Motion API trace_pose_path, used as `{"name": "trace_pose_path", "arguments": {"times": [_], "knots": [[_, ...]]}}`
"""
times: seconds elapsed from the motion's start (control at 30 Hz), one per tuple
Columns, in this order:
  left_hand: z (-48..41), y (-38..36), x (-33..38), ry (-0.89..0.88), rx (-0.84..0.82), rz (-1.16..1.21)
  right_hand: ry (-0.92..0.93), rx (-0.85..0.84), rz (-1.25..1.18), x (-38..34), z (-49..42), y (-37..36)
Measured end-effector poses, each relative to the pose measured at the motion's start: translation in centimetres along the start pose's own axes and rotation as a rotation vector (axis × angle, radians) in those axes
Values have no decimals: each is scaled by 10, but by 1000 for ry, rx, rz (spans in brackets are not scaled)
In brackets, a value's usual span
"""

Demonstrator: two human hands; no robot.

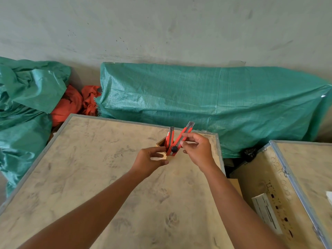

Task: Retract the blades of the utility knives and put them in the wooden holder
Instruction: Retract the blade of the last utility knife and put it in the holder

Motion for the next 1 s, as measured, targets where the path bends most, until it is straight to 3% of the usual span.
{"name": "trace_pose_path", "arguments": {"times": [0.23,0.57,1.0], "knots": [[-55,-13,-26,105,82,-179,17,94,125,36,-50,-25],[-107,-43,-58,118,6,-379,66,42,282,75,-73,-69],[-110,-45,-63,81,28,-384,214,94,330,76,-70,-73]]}}
Point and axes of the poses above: each hand's wrist, its own z-axis away from the middle knuckle, its own y-axis out of the back of the hand, x = y × z, the point moved 5 cm from there along -z, towards the middle knuckle, and after that the axes turned 6 degrees about x, right-handed, at the moved point
